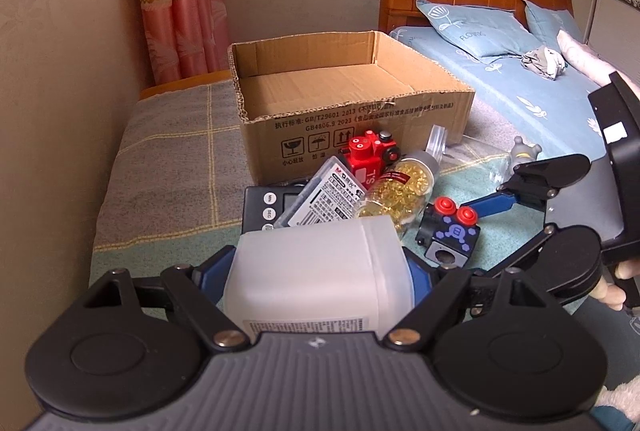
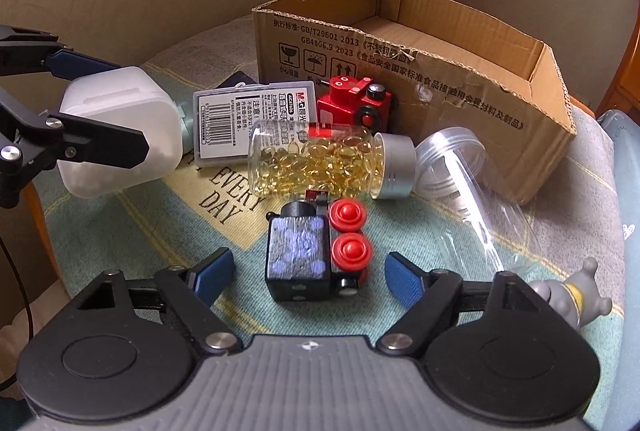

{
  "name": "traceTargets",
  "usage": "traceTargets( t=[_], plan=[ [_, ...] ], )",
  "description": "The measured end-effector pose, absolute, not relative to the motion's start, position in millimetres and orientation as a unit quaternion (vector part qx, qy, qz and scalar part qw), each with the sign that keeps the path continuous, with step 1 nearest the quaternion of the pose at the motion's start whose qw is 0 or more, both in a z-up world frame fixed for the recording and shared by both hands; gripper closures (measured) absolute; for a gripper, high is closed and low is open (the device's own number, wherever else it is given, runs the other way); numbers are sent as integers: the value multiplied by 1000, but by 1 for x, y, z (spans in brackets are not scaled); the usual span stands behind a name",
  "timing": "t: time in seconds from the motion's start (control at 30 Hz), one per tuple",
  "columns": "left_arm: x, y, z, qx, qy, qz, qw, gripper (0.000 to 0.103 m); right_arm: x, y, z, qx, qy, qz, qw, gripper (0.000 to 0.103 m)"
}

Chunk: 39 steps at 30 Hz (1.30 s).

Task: Organize rigid objects
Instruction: 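Lift the white container with the left gripper while the right gripper grasps the black fidget cube, then lower the white container into the box and open the left gripper while the right carries the cube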

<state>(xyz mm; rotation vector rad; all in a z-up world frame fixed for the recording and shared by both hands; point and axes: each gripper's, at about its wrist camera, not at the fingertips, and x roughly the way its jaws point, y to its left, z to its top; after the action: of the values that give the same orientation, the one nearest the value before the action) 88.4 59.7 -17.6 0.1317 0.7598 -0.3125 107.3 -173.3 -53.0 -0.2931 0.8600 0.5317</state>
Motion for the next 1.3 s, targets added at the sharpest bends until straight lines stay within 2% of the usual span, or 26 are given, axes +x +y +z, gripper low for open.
traceTargets(
  t=[0.17,0.3,0.6,0.9,1.3],
  plan=[
    [94,62,-15,63,368,-148,916,20,113,-171,-50,-145,409,257,863,40],
    [97,62,-12,62,367,-146,916,20,115,-170,-50,-150,409,255,863,48],
    [104,58,-2,68,369,-142,916,20,111,-172,-40,-158,419,252,858,48],
    [115,48,17,81,351,-147,921,20,104,-178,3,-153,403,253,866,48],
    [191,20,52,106,311,-150,932,20,131,-196,60,-161,347,230,895,48]
  ],
)
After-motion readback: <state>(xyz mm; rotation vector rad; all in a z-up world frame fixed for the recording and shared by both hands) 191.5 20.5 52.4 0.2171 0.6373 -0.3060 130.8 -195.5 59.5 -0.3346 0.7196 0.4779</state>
